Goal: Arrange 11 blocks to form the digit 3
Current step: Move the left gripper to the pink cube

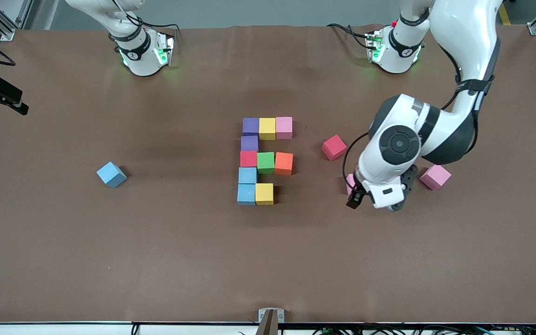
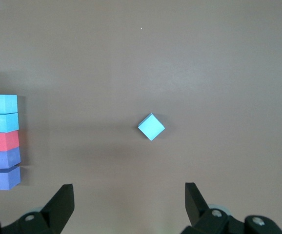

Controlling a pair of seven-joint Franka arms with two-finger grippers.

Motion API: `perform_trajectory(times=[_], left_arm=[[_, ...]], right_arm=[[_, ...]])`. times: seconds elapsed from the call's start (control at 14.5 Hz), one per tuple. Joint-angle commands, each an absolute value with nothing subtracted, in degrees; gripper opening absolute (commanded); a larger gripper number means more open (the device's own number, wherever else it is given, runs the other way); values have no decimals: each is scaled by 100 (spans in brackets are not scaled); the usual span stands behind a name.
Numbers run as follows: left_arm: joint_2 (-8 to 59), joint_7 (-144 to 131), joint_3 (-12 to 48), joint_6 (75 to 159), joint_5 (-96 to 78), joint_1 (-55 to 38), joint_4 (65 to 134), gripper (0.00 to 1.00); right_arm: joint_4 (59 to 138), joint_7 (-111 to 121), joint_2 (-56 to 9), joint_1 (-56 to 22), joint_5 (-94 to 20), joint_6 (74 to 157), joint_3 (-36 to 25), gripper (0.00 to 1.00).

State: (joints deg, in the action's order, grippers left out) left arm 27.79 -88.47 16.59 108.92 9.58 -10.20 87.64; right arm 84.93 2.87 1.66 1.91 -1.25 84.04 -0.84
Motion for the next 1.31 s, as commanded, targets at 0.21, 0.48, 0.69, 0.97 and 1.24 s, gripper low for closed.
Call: perform_trajectory(times=[0.21,0.48,0.69,0.97,1.24], left_arm=[[1794,-7754,1687,11345,1046,-335,10334,100],[1398,-7033,1688,11829,1046,78,11169,99],[1152,-6610,1696,12539,1046,359,11907,99],[1178,-6267,1696,13208,1046,580,12453,99],[1326,-6144,1705,13649,1046,554,12648,99]], right_arm=[[8429,316,141,272,-79,8350,0,100],[8429,316,149,299,-79,8332,-9,100],[8429,316,141,299,-79,8341,-9,100],[8429,316,141,290,-79,8332,-9,100],[8429,316,141,290,-70,8332,-9,100]])
